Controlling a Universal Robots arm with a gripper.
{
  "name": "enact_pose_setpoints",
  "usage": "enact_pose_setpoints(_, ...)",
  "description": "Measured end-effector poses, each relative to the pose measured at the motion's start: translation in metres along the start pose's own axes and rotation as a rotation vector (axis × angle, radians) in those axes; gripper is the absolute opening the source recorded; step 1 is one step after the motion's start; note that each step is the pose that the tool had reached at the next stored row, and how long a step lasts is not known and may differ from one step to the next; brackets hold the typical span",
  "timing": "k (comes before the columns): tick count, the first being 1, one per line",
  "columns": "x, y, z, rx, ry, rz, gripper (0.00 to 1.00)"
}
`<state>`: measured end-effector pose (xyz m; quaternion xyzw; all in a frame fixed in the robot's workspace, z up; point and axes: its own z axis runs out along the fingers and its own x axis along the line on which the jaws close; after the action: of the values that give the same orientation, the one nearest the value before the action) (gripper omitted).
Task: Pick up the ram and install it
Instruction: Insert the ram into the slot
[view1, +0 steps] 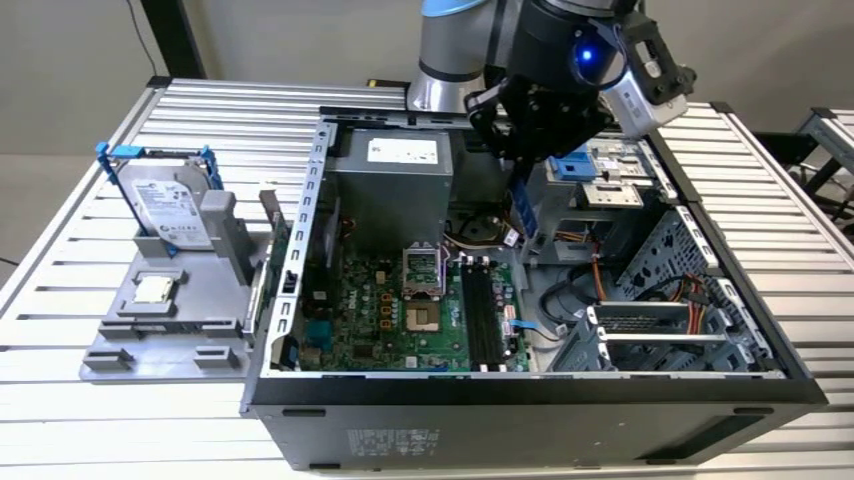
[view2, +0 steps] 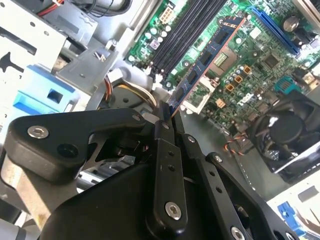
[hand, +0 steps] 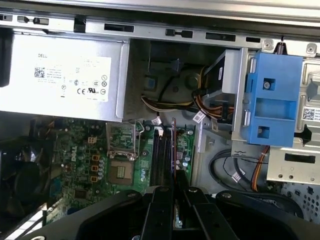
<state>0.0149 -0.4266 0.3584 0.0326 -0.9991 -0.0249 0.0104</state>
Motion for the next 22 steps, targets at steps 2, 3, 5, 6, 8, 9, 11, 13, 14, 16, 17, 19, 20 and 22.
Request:
enact_pose_setpoints(2, -0.0015, -0.0015, 0.0035, -0.0012, -0.0003, 0.003, 0.0)
enact_pose_setpoints(3, -0.0022, -0.0024, 0.0052, -0.0023, -0.0004, 0.004, 0.0)
enact_pose_setpoints(5, -0.0044, -0.0035, 0.0087, -0.0061, -0.0007, 0.007, 0.0)
enact_pose_setpoints(6, -0.0054, -0.0041, 0.0105, -0.0081, -0.0009, 0.008, 0.0)
enact_pose_setpoints(8, -0.0075, -0.0051, 0.014, -0.0121, -0.0013, 0.012, 0.0)
enact_pose_setpoints(9, -0.0085, -0.0055, 0.0158, -0.0141, -0.0016, 0.014, 0.0)
enact_pose_setpoints(11, -0.0106, -0.0061, 0.0193, -0.0177, -0.002, 0.017, 0.0)
enact_pose_setpoints(13, -0.0117, -0.0066, 0.0228, -0.0196, -0.0023, 0.021, 0.0)
enact_pose_setpoints(14, -0.0122, -0.0067, 0.0241, -0.0196, -0.0023, 0.022, 0.0)
enact_pose_setpoints(16, -0.0122, -0.0067, 0.0249, -0.0195, -0.0023, 0.022, 0.0)
enact_pose_setpoints(17, -0.0122, -0.0067, 0.0249, -0.0195, -0.0024, 0.022, 0.0)
enact_pose_setpoints(19, -0.0122, -0.0067, 0.0249, -0.0194, -0.0023, 0.022, 0.0)
enact_pose_setpoints(20, -0.0123, -0.0067, 0.025, -0.0201, -0.0025, 0.022, 0.0)
enact_pose_setpoints(22, -0.0122, -0.0067, 0.0251, -0.0203, -0.0025, 0.022, 0.0)
